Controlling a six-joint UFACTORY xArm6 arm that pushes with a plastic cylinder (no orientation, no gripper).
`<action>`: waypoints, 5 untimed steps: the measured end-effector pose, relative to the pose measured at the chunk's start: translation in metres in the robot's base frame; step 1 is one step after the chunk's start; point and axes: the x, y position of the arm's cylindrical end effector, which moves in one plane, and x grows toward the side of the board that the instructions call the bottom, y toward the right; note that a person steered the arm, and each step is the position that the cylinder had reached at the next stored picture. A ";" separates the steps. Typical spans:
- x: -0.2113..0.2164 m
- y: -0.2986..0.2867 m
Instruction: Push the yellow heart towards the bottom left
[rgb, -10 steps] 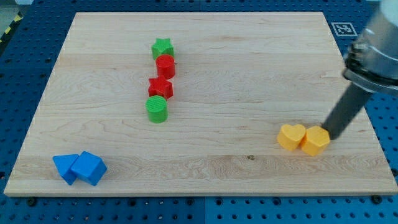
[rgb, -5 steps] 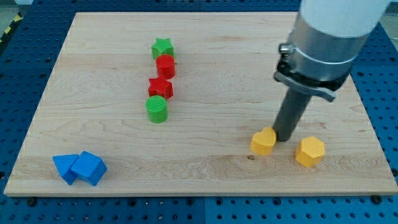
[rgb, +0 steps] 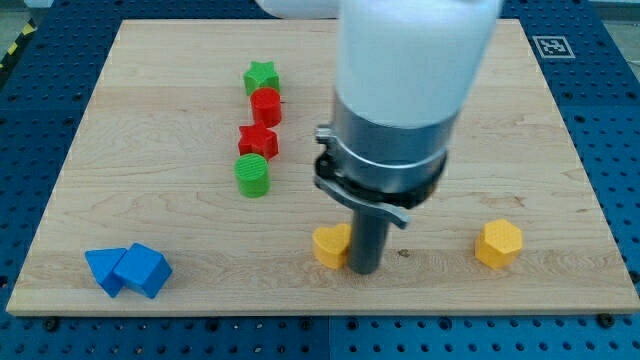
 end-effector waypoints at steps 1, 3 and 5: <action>-0.011 -0.033; -0.031 -0.088; -0.062 -0.093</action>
